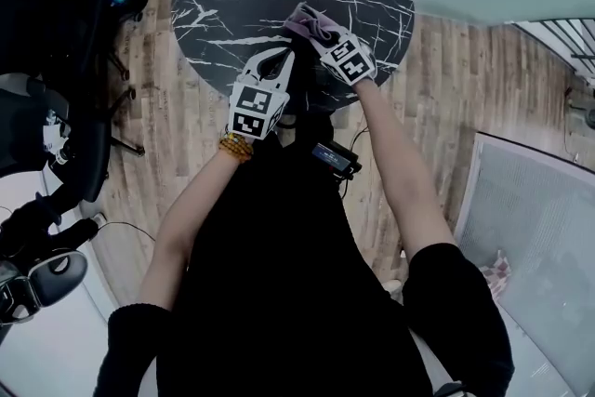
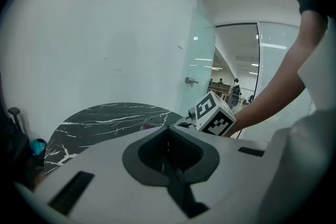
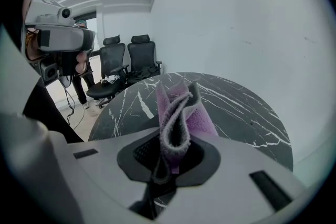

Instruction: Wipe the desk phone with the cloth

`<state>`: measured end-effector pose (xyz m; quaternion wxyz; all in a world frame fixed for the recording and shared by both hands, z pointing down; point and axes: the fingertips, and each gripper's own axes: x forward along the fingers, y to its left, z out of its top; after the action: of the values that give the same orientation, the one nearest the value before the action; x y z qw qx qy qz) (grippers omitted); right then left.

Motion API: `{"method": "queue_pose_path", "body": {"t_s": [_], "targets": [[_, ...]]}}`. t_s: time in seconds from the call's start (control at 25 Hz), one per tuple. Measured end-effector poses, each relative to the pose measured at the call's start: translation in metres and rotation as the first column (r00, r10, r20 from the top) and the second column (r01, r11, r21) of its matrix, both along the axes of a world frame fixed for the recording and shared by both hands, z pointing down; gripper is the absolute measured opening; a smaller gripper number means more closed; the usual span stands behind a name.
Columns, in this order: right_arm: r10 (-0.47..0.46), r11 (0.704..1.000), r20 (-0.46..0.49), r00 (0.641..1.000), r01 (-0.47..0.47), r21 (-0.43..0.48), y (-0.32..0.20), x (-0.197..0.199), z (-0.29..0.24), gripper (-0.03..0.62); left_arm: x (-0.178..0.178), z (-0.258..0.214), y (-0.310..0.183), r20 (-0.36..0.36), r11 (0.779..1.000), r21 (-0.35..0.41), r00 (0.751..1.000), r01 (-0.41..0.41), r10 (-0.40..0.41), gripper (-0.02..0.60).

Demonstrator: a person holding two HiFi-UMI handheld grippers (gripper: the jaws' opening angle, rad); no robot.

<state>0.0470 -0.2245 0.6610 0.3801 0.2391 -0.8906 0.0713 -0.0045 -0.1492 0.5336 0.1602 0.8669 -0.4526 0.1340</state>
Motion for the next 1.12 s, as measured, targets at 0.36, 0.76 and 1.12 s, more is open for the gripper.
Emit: {"method": "queue_pose_path", "body": {"t_s": [0.36,0.76,1.12], "targets": [[0.028,0.999,0.015,0.999,-0.028,-0.028,0.011,0.001,0.008,0.054,0.004,0.004,0.009,0.004,0.999,-0.01,0.999,-0.034,0.034,0.014],[0.043,0.997,0.029,0.999,-0.041,-0.068,0.024,0.002,0.015,0.054,0.004,0.009,0.014,0.009,0.999,-0.02,0.999,-0.041,0.041,0.014],[0.047,0.994,0.036,0.998,-0.043,-0.096,0.037,0.002,0.022,0.054,0.007,0.012,0.015,0.011,0.998,-0.021,0.999,-0.052,0.052,0.014]]}}
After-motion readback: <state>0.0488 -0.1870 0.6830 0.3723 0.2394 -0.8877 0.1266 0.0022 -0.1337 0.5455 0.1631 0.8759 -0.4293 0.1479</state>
